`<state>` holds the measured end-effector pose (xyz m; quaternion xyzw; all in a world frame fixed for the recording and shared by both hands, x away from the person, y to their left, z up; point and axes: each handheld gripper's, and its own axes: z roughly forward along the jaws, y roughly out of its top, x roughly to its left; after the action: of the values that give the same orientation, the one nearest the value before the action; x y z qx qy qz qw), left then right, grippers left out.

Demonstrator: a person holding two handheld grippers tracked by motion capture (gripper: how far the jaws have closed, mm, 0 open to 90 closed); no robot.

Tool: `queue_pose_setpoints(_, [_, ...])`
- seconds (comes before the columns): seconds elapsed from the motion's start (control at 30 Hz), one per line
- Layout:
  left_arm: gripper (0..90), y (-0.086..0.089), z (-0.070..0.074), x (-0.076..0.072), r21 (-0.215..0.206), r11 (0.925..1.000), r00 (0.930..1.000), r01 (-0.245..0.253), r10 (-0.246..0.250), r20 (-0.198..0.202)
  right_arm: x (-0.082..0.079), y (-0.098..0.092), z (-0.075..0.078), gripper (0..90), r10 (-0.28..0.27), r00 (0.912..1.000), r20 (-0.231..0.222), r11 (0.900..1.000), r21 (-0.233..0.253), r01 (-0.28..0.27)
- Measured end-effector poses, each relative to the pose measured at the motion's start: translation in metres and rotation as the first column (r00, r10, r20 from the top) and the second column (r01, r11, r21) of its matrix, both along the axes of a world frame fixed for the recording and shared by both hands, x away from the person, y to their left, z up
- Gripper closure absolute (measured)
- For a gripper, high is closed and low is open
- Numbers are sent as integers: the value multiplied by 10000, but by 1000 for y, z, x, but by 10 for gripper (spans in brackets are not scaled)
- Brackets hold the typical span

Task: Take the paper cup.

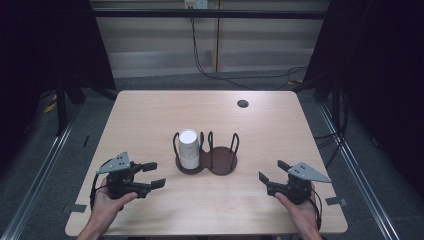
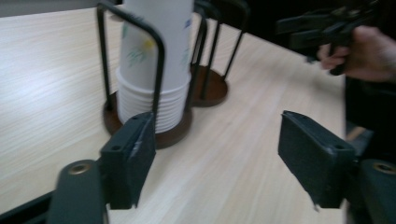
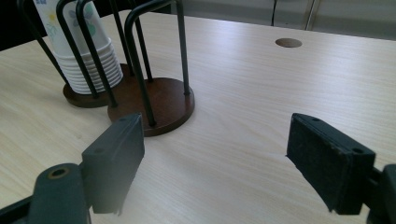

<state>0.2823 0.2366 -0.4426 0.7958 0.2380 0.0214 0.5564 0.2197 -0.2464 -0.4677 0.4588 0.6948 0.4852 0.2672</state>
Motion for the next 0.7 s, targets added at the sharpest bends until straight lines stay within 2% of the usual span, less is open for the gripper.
queue_pose_setpoints(0.03, [331,0,3,0,92,9999,10000,56,-57,72,0,0,0,189,28,10000,18,10000,6,-28])
queue_pose_setpoints(0.1, [341,1,7,0,84,9997,9994,-229,226,268,-1,2,0,189,80,10000,-9,10000,-53,-80])
queue_pose_setpoints(0.17, [357,2,10,0,-277,9994,9992,-193,202,334,-2,2,1,189,138,9999,-40,9999,-53,-138])
queue_pose_setpoints(0.2, [366,2,11,1,-307,9994,9992,-167,177,346,-2,2,1,189,203,9997,-97,9998,-32,-204])
queue_pose_setpoints(0.27, [375,3,14,3,-155,9999,9992,21,-15,403,-2,3,0,189,319,9993,-215,9995,6,-319])
queue_pose_setpoints(0.33, [388,3,18,4,-76,10000,9986,-50,54,532,-2,4,-1,189,352,9989,-315,9994,-63,-354])
queue_pose_setpoints(0.4, [388,6,20,5,-386,9992,9975,-87,114,694,-1,4,-1,189,420,9986,-321,9991,-28,-422])
queue_pose_setpoints(0.43, [387,7,21,5,-414,9990,9967,-150,183,795,-1,5,-1,189,420,9986,-332,9991,-39,-422])
queue_pose_setpoints(0.5, [384,9,24,6,-152,9997,9949,-182,196,993,-1,5,-1,189,494,9981,-364,9987,-66,-497])
queue_pose_setpoints(0.57, [383,10,28,8,-229,9997,9950,-41,64,1000,-1,6,-1,189,500,9981,-350,9987,-86,-504])
queue_pose_setpoints(0.6, [397,10,29,8,-324,9994,9946,-133,166,1022,-1,6,-1,189,498,9981,-359,9987,-58,-500])
queue_pose_setpoints(0.7, [443,9,33,11,-180,9998,9954,-70,87,957,-1,6,-2,189,482,9981,-381,9988,-92,-486])
